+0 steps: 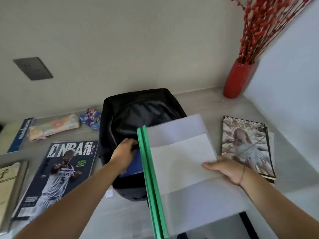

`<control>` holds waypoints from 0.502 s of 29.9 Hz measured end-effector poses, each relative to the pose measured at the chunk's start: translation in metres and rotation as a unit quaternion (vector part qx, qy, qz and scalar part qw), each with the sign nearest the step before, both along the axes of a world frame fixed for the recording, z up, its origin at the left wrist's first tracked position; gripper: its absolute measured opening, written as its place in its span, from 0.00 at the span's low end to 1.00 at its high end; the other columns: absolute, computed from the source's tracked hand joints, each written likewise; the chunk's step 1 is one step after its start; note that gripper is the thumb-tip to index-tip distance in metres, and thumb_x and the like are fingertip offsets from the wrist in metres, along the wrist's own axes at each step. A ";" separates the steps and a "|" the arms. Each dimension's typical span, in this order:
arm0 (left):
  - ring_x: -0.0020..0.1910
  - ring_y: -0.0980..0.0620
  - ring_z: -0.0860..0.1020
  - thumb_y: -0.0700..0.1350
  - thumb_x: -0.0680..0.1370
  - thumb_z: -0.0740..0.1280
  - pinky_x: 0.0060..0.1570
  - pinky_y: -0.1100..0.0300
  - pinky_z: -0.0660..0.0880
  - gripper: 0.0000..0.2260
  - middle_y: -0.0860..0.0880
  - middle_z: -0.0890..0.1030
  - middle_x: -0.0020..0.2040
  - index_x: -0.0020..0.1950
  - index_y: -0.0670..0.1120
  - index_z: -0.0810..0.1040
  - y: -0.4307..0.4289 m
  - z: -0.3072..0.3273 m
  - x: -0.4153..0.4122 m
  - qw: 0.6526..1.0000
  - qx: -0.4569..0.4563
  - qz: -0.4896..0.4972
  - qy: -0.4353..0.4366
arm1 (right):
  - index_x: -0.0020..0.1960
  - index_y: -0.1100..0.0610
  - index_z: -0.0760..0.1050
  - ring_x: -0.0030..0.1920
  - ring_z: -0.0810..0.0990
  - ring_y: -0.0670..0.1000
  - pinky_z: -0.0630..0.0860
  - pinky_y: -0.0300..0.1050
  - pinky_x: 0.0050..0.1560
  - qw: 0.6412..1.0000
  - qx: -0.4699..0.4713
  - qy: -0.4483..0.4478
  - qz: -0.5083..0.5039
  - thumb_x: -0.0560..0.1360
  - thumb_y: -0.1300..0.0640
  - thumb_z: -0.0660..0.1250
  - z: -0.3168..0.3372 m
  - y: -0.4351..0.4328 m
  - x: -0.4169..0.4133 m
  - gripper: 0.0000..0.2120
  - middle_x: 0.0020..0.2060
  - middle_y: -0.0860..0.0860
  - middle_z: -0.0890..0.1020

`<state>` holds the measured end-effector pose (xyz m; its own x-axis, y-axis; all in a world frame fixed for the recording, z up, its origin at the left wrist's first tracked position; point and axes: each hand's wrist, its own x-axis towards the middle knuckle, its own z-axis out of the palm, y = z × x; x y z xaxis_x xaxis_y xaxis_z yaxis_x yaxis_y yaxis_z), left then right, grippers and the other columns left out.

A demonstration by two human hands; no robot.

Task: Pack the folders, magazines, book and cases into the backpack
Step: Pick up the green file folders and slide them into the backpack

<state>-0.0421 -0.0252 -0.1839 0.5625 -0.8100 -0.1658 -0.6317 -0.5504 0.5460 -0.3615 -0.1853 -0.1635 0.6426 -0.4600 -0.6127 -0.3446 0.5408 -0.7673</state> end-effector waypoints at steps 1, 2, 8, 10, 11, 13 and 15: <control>0.56 0.42 0.75 0.37 0.75 0.65 0.53 0.47 0.75 0.12 0.43 0.74 0.57 0.59 0.42 0.75 0.010 -0.006 0.011 0.993 0.044 -0.064 -0.089 | 0.50 0.62 0.81 0.41 0.86 0.53 0.82 0.42 0.41 1.000 0.014 0.003 0.012 0.70 0.69 0.68 -0.003 0.012 0.002 0.11 0.46 0.57 0.86; 0.57 0.43 0.73 0.38 0.75 0.65 0.51 0.45 0.76 0.14 0.44 0.71 0.59 0.59 0.42 0.73 0.011 -0.009 0.015 0.978 0.082 -0.113 -0.155 | 0.51 0.62 0.81 0.42 0.86 0.54 0.82 0.43 0.42 0.999 0.028 0.006 0.017 0.69 0.69 0.68 -0.004 0.017 -0.002 0.12 0.46 0.58 0.86; 0.63 0.42 0.70 0.46 0.75 0.65 0.56 0.49 0.71 0.19 0.43 0.71 0.64 0.65 0.44 0.70 -0.004 -0.006 0.036 0.869 0.141 -0.234 -0.413 | 0.53 0.65 0.79 0.41 0.86 0.57 0.82 0.47 0.40 0.994 0.103 0.033 0.004 0.66 0.68 0.67 -0.010 0.045 -0.014 0.15 0.45 0.61 0.85; 0.59 0.43 0.74 0.49 0.73 0.66 0.56 0.50 0.71 0.19 0.43 0.75 0.62 0.63 0.45 0.73 -0.011 -0.001 0.038 0.843 0.149 -0.260 -0.447 | 0.53 0.65 0.79 0.40 0.86 0.57 0.82 0.47 0.40 0.995 0.099 0.034 0.004 0.66 0.68 0.67 -0.009 0.051 -0.017 0.15 0.45 0.61 0.85; 0.54 0.44 0.77 0.49 0.71 0.68 0.51 0.52 0.73 0.17 0.45 0.78 0.56 0.58 0.46 0.76 -0.013 0.003 0.037 0.830 0.160 -0.271 -0.461 | 0.53 0.65 0.79 0.40 0.86 0.57 0.82 0.47 0.40 0.995 0.090 0.036 0.004 0.66 0.68 0.68 -0.010 0.053 -0.017 0.16 0.45 0.61 0.86; 0.43 0.48 0.81 0.47 0.66 0.72 0.40 0.56 0.75 0.11 0.48 0.81 0.45 0.48 0.48 0.79 -0.017 0.007 0.037 0.803 0.163 -0.296 -0.490 | 0.53 0.64 0.79 0.41 0.86 0.56 0.82 0.46 0.42 0.996 0.084 0.032 0.010 0.66 0.67 0.68 -0.009 0.058 -0.015 0.16 0.46 0.60 0.86; 0.46 0.46 0.80 0.43 0.71 0.68 0.41 0.55 0.75 0.09 0.47 0.80 0.47 0.50 0.46 0.76 -0.020 0.008 0.039 0.816 0.164 -0.304 -0.463 | 0.52 0.63 0.80 0.43 0.86 0.55 0.82 0.46 0.43 0.996 0.087 0.026 0.023 0.66 0.67 0.68 -0.009 0.062 -0.009 0.15 0.47 0.59 0.86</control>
<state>-0.0027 -0.0455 -0.1757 0.0801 -0.9837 -0.1611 -0.9011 -0.0024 -0.4336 -0.3708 -0.1232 -0.1721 0.6259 -0.3151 -0.7134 -0.4079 0.6474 -0.6438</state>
